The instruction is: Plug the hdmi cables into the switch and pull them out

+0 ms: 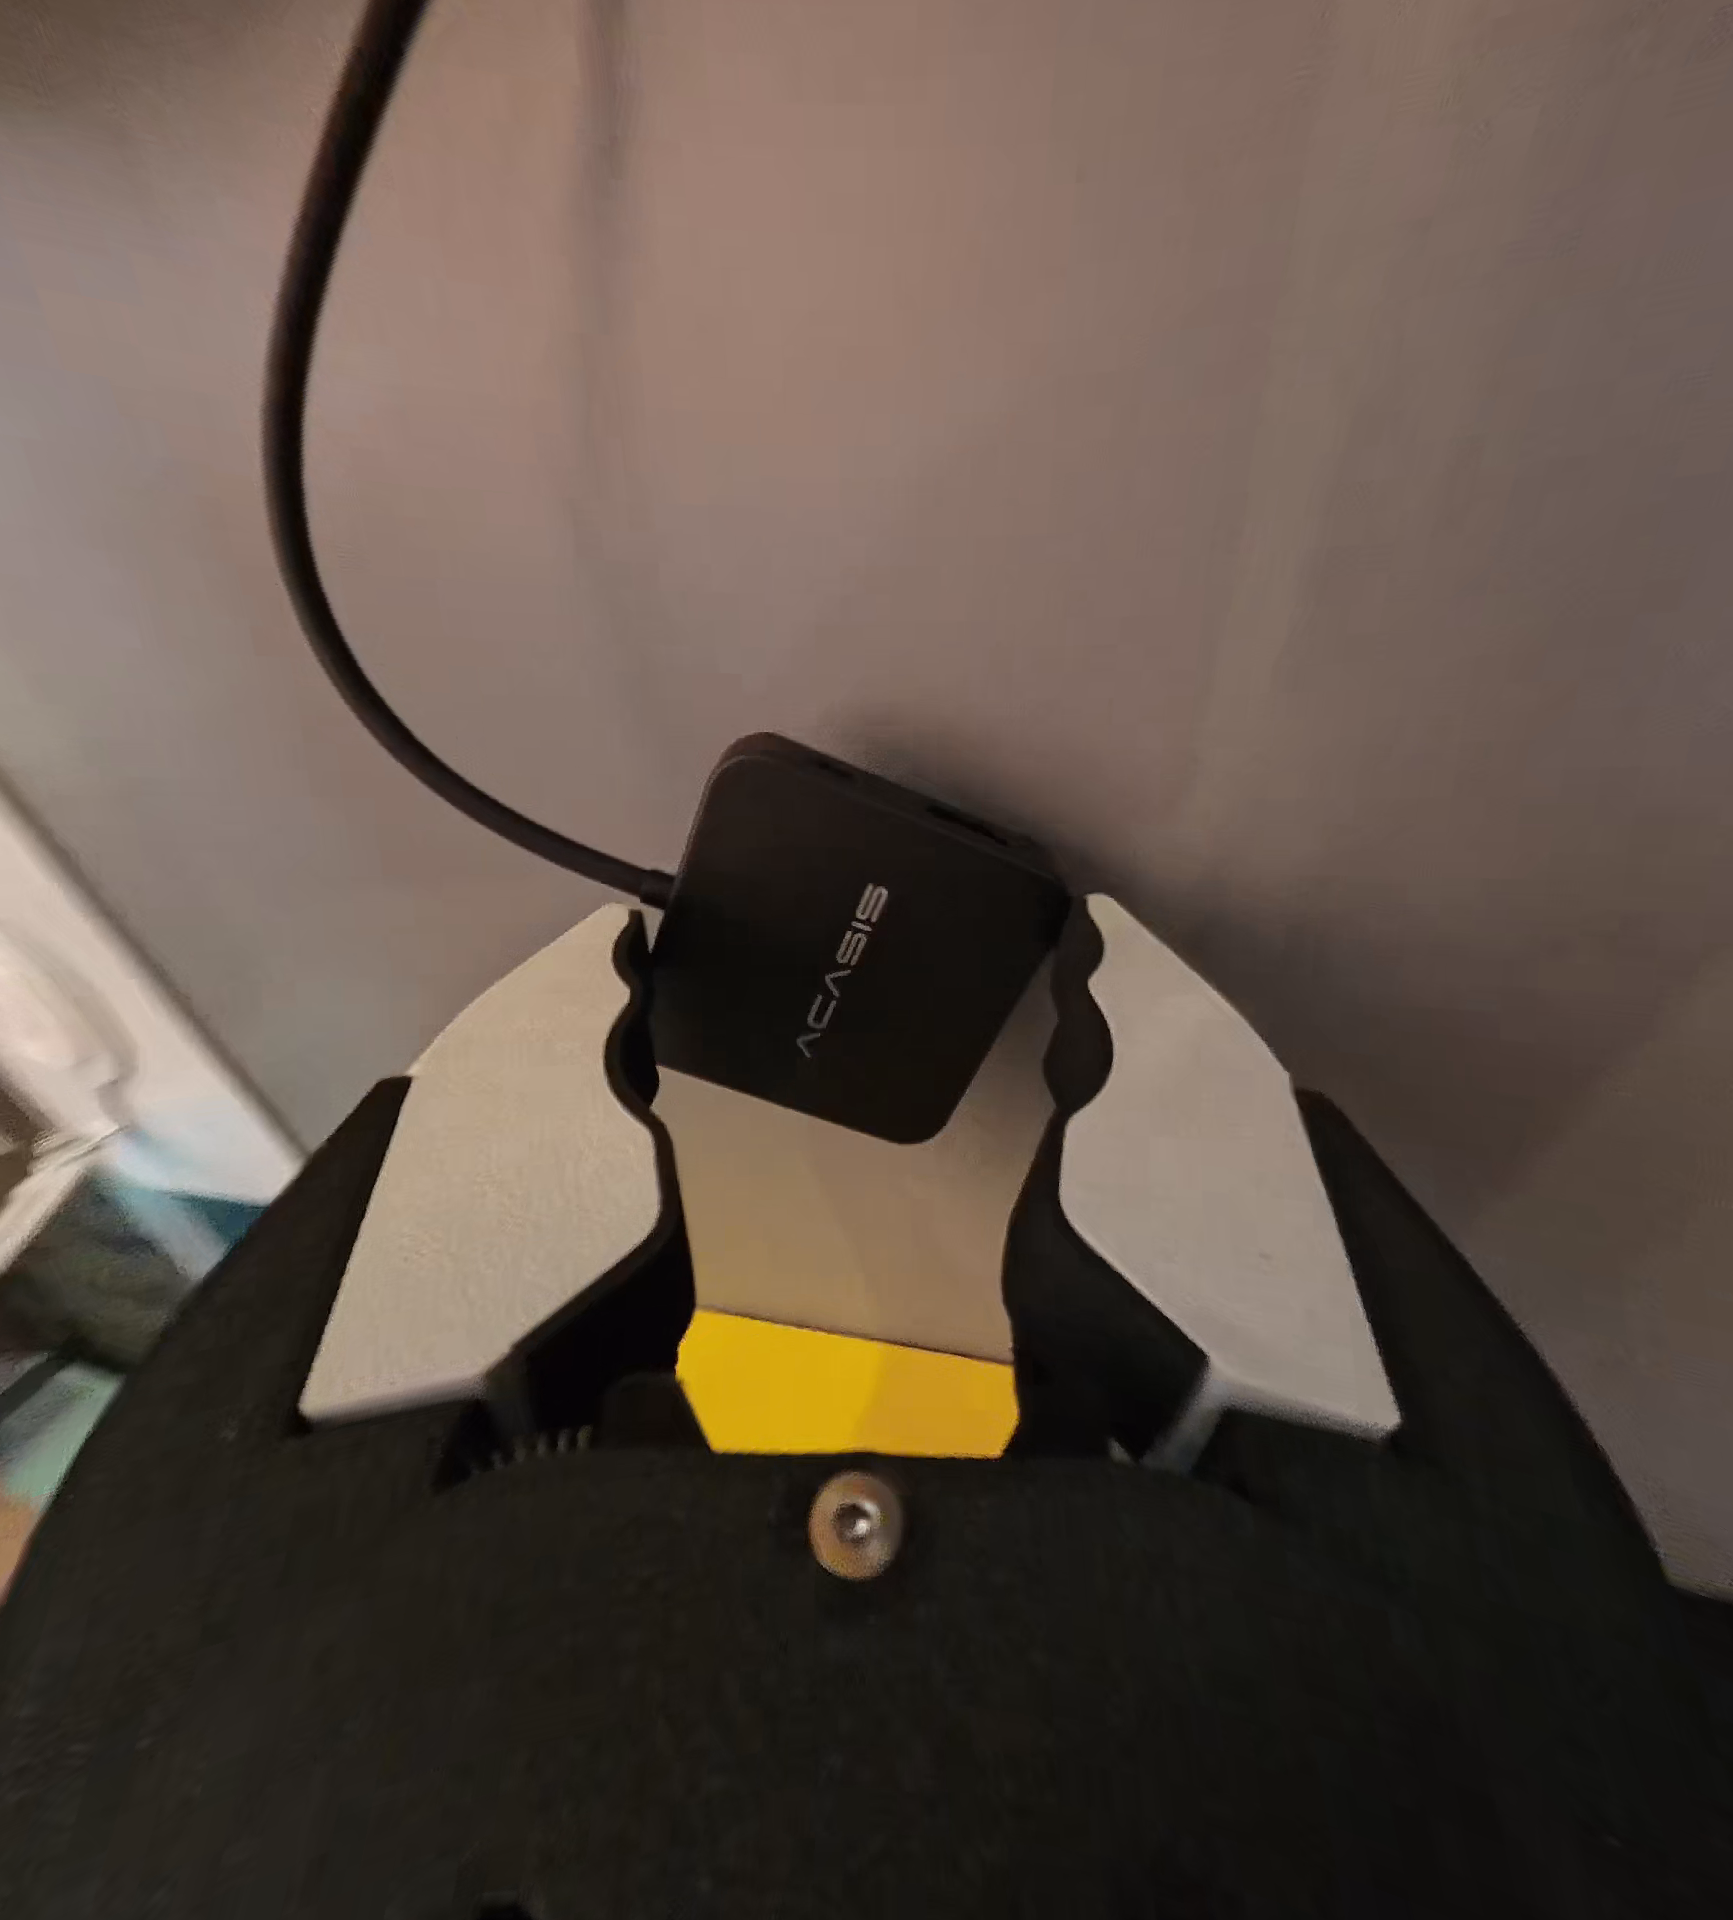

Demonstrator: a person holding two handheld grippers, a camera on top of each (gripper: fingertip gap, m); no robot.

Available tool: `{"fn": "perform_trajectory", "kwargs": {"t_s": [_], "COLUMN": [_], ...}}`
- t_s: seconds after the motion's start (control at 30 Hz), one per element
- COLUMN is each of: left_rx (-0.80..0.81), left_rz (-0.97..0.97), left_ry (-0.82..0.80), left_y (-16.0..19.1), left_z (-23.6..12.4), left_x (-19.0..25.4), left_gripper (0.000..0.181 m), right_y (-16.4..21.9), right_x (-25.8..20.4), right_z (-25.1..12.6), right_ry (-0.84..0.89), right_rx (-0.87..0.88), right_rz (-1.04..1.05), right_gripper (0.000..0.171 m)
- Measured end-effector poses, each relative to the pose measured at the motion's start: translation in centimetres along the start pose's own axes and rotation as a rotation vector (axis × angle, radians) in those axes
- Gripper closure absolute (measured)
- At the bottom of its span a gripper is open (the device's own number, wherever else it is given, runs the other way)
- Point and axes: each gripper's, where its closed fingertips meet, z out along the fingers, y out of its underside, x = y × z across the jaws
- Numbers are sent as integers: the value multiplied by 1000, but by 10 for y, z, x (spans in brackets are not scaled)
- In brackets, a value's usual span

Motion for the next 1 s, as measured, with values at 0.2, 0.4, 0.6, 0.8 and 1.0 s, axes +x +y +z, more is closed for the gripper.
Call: {"fn": "perform_trajectory", "kwargs": {"t_s": [0.2,0.4,0.6,0.8,1.0], "left_rx": [14,4,94,235,396], "left_rz": [-33,-64,-172,-271,-312], "left_ry": [-513,-908,-1214,-1445,-1605], "left_y": [17,31,41,39,22], "left_z": [-41,-100,-174,-237,-272], "left_x": [-53,-92,-126,-143,-148], "left_gripper": [107,108,108,109,109], "right_y": [-2,-2,-17,-38,-54], "right_x": [2,13,6,3,18], "right_z": [1,17,48,67,61], "right_ry": [16,84,102,171,296], "right_rx": [0,-7,19,73,195], "right_rz": [4,48,111,164,241], "right_gripper": [148,149,148,148,148]}}
